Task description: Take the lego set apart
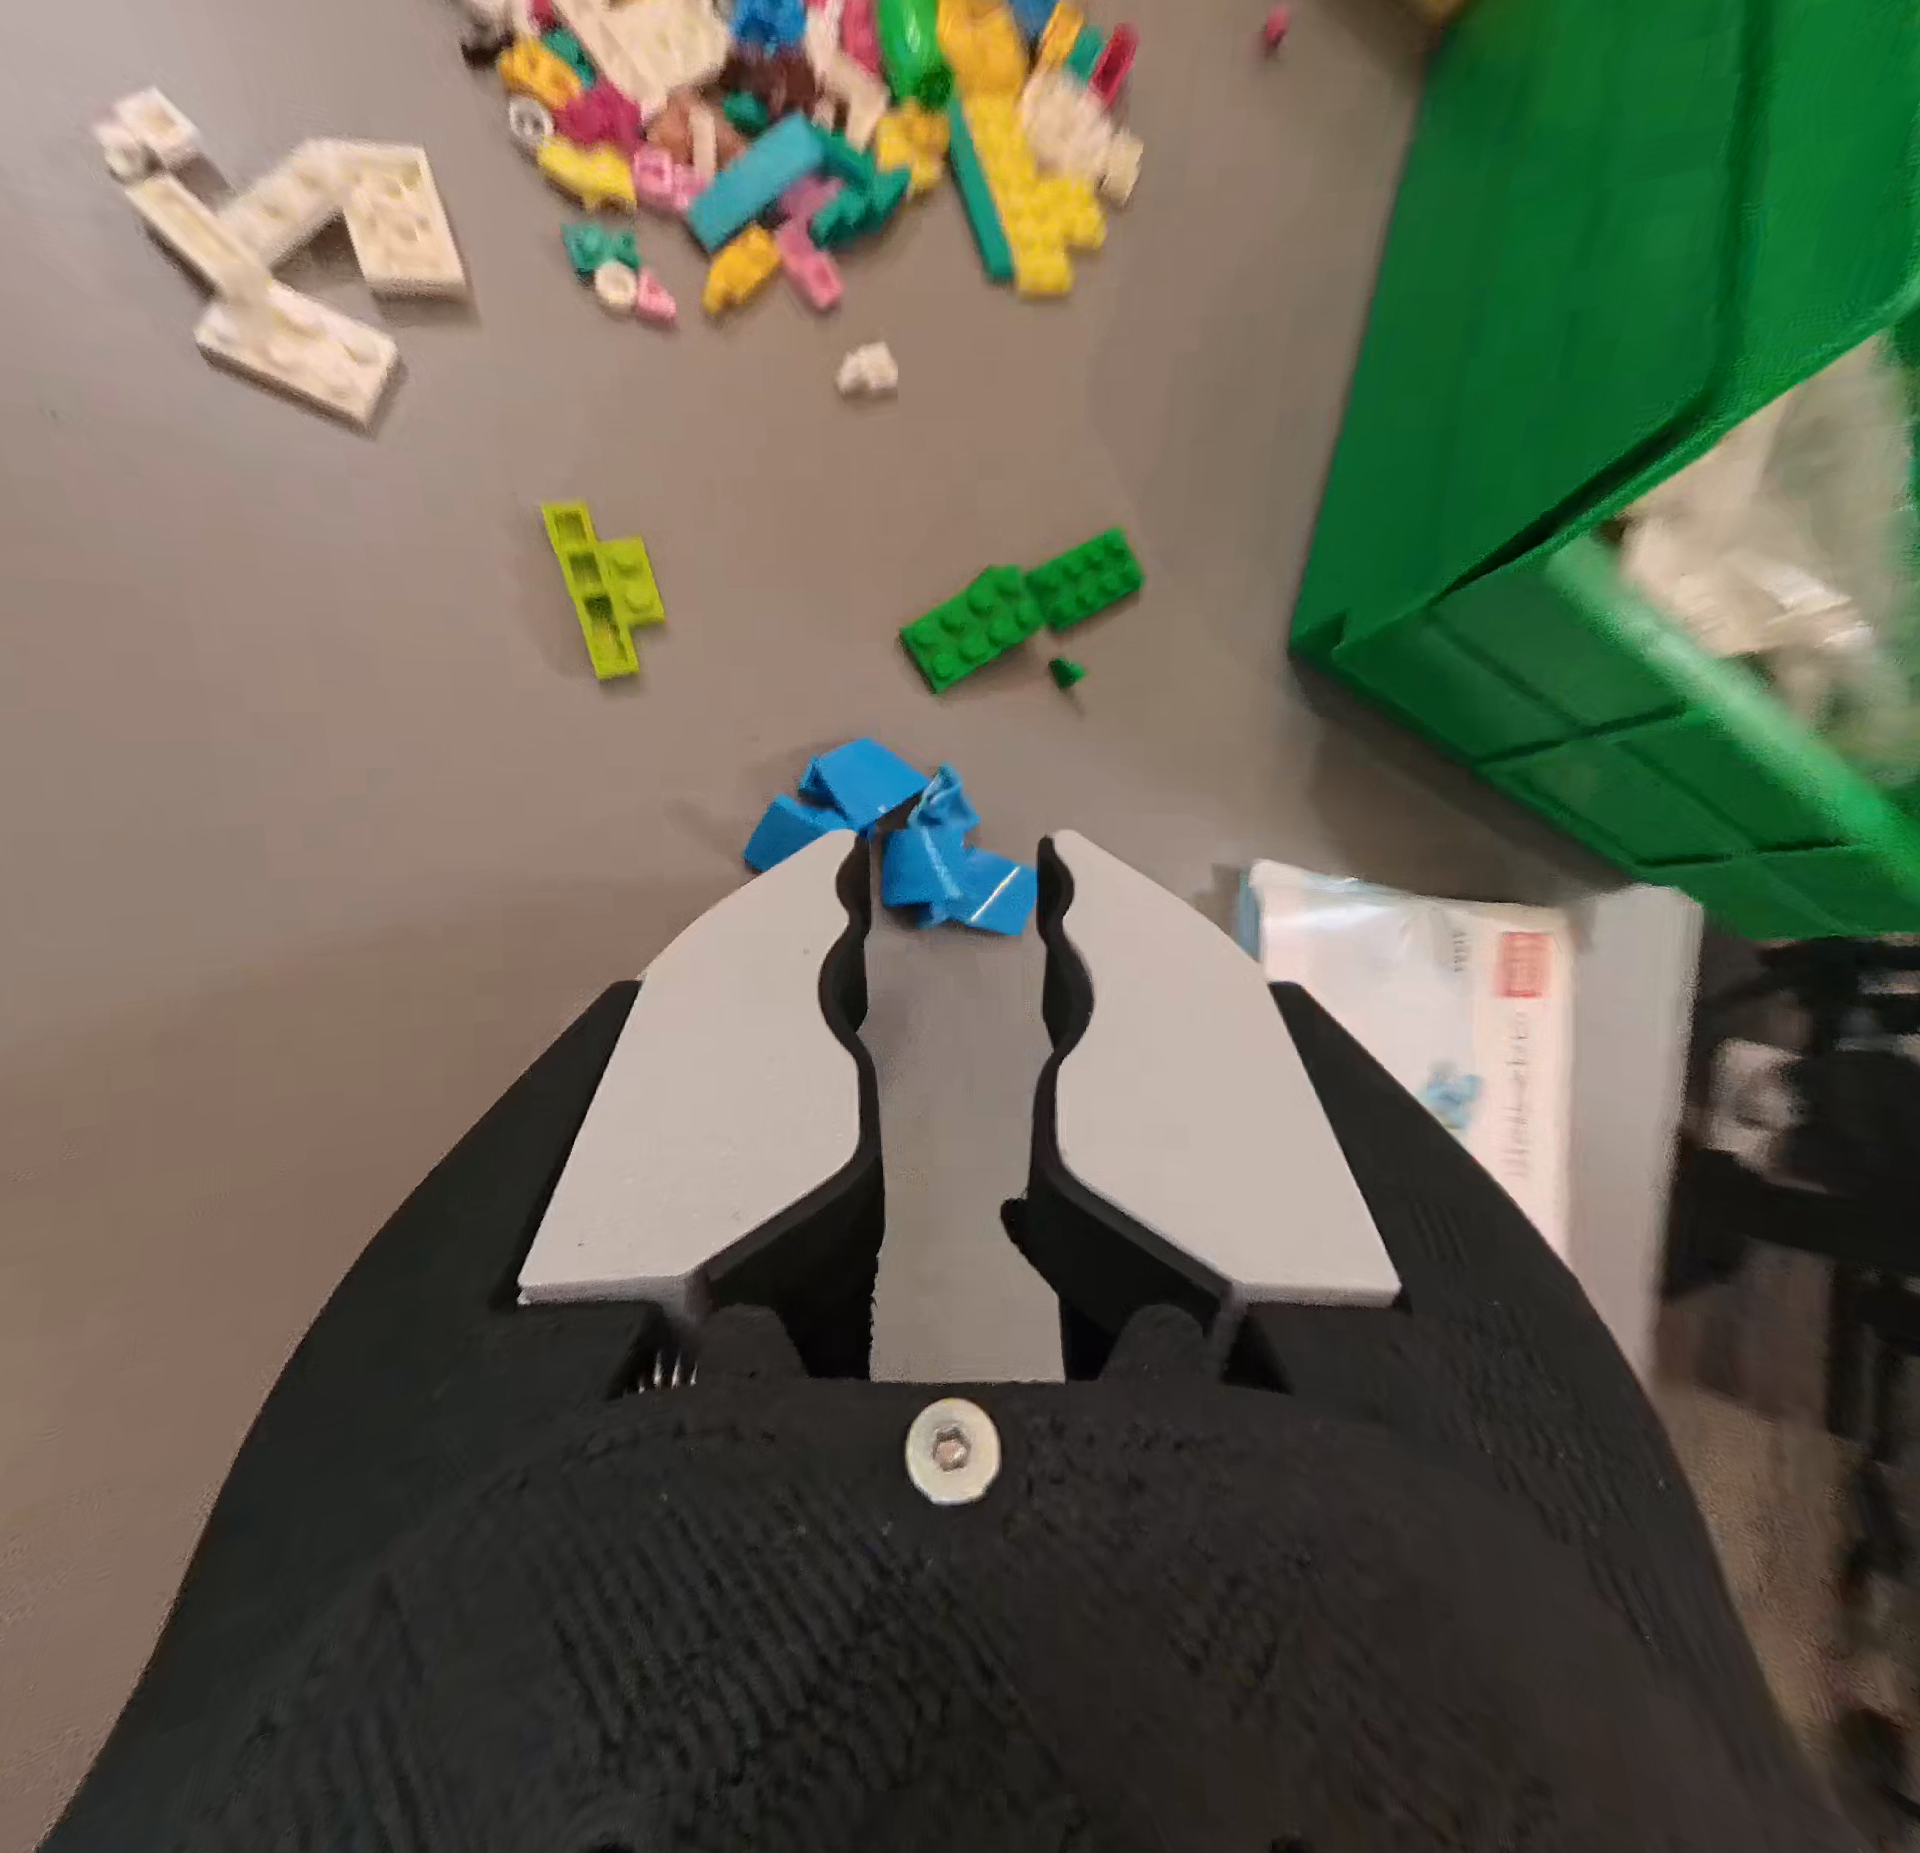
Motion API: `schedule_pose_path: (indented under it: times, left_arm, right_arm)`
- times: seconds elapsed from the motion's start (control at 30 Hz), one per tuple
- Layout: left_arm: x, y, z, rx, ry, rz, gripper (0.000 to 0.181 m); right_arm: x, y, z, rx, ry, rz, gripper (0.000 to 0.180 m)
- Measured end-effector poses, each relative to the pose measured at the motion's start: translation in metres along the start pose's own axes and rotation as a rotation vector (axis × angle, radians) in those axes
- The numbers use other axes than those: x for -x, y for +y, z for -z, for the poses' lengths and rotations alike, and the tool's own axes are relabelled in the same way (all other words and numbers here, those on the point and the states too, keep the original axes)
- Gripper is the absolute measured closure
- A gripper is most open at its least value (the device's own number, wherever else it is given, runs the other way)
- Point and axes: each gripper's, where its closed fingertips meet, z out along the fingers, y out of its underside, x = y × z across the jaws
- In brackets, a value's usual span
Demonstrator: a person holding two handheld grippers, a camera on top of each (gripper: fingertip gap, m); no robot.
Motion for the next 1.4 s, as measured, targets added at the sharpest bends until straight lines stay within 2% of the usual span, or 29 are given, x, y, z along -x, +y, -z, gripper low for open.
schedule_pose_path:
  times: [0.07,0.13,0.23,0.4,0.5,0.63,0.9,1.03,1.17,1.3,1.4]
  left_arm:
    - [-0.001,-0.003,0.001,-0.027,0.025,0.027,0.166]
    - [-0.004,-0.007,0.002,-0.06,0.059,0.046,0.166]
    - [-0.008,-0.011,0.004,-0.094,0.105,0.054,0.166]
    - [-0.019,-0.023,0.012,-0.198,0.206,0.081,0.166]
    - [-0.021,-0.029,0.014,-0.237,0.209,0.058,0.166]
    - [-0.028,-0.033,0.014,-0.275,0.251,0.078,0.166]
    - [-0.023,-0.04,0.018,-0.344,0.253,0.127,0.166]
    - [-0.02,-0.044,0.02,-0.363,0.161,0.029,0.166]
    - [-0.017,-0.042,0.018,-0.339,0.04,-0.104,0.165]
    - [-0.015,-0.043,0.017,-0.322,-0.09,-0.252,0.166]
    - [-0.017,-0.045,0.02,-0.347,-0.05,-0.205,0.166]
  right_arm:
    - [0.007,-0.024,0.014,-0.032,0.101,0.112,0.15]
    - [0.036,-0.061,0.027,-0.13,0.105,0.229,0.15]
    - [0.1,-0.115,0.039,-0.332,-0.08,0.262,0.154]
    - [0.206,-0.168,0.062,-0.613,-0.585,0.179,0.157]
    - [0.237,-0.182,0.065,-0.659,-0.723,0.11,0.158]
    - [0.26,-0.195,0.068,-0.692,-0.809,0.028,0.162]
    - [0.258,-0.206,0.068,-0.719,-0.84,-0.104,0.167]
    - [0.259,-0.209,0.065,-0.717,-0.829,-0.181,0.168]
    - [0.258,-0.209,0.057,-0.701,-0.723,-0.173,0.168]
    - [0.255,-0.209,0.047,-0.691,-0.607,-0.137,0.175]
    - [0.257,-0.209,0.05,-0.701,-0.63,-0.132,0.176]
